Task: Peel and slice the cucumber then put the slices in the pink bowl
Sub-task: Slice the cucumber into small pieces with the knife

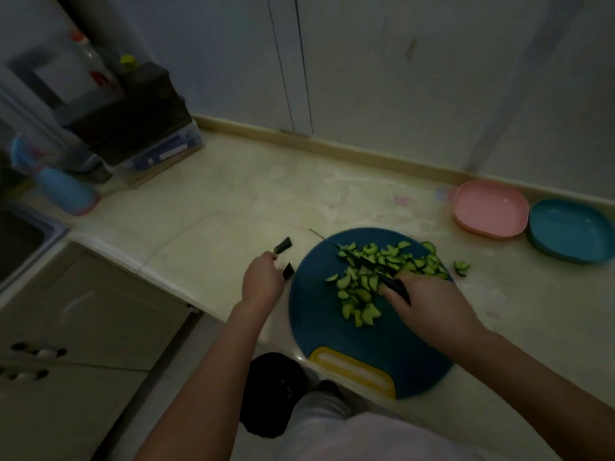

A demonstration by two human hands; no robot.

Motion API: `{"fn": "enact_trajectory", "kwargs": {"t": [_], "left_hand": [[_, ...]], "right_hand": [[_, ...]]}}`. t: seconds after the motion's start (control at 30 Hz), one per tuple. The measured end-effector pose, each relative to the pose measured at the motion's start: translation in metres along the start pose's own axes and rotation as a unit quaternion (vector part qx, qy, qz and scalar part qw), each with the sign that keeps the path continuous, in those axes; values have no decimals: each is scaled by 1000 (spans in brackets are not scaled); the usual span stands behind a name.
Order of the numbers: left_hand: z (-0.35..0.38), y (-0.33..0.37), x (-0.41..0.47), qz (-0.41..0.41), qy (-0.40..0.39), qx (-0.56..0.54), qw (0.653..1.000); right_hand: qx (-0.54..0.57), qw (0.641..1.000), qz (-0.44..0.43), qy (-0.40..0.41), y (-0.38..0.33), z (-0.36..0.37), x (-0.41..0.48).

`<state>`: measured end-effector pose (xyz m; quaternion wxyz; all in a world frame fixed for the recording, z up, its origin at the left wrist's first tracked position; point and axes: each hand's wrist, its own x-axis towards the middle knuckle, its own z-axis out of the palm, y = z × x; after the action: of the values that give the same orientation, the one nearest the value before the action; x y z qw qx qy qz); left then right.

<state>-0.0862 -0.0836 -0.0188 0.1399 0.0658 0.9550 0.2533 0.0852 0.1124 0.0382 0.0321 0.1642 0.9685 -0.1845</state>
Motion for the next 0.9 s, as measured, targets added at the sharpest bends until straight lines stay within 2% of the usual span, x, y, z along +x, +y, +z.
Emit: {"fn": "enact_trajectory", "kwargs": {"t": [0.03, 0.1, 0.13, 0.17, 0.23, 0.3, 0.37, 0.47, 0.57, 0.63, 0.9], "left_hand": [[-6, 12, -3, 31, 30, -10, 999], [-14, 42, -21, 153, 98, -65, 981], [-15, 57, -34, 222, 96, -84, 967], [-13, 71, -48, 290, 64, -76, 952], [0, 93, -73, 405, -26, 19, 914], [20, 106, -84, 460, -81, 137, 873], [40, 113, -83, 476, -92, 181, 856], [62, 115, -78, 481, -41, 203, 852], [75, 105, -74, 492, -16, 196, 848], [82, 94, -65, 492, -18, 196, 848], [84, 68, -41, 481, -43, 215, 849]], "right_hand": [[-32, 999, -5, 1, 4, -10, 0], [-90, 996, -9, 2, 9, -26, -4], [-112, 994, -9, -3, 11, -30, -5], [-124, 992, 0, -11, 13, -34, -8], [-148, 989, 21, -21, 14, -39, -12], [-190, 981, 35, -32, 10, -40, -17], [-221, 973, 40, -57, 4, -43, -20], [-231, 968, 61, -81, -3, -45, -23], [-246, 968, 52, 1, -8, -34, -26], [-213, 976, 46, 25, -6, -27, -30], [-213, 970, 114, -12, -10, -19, -53]]}}
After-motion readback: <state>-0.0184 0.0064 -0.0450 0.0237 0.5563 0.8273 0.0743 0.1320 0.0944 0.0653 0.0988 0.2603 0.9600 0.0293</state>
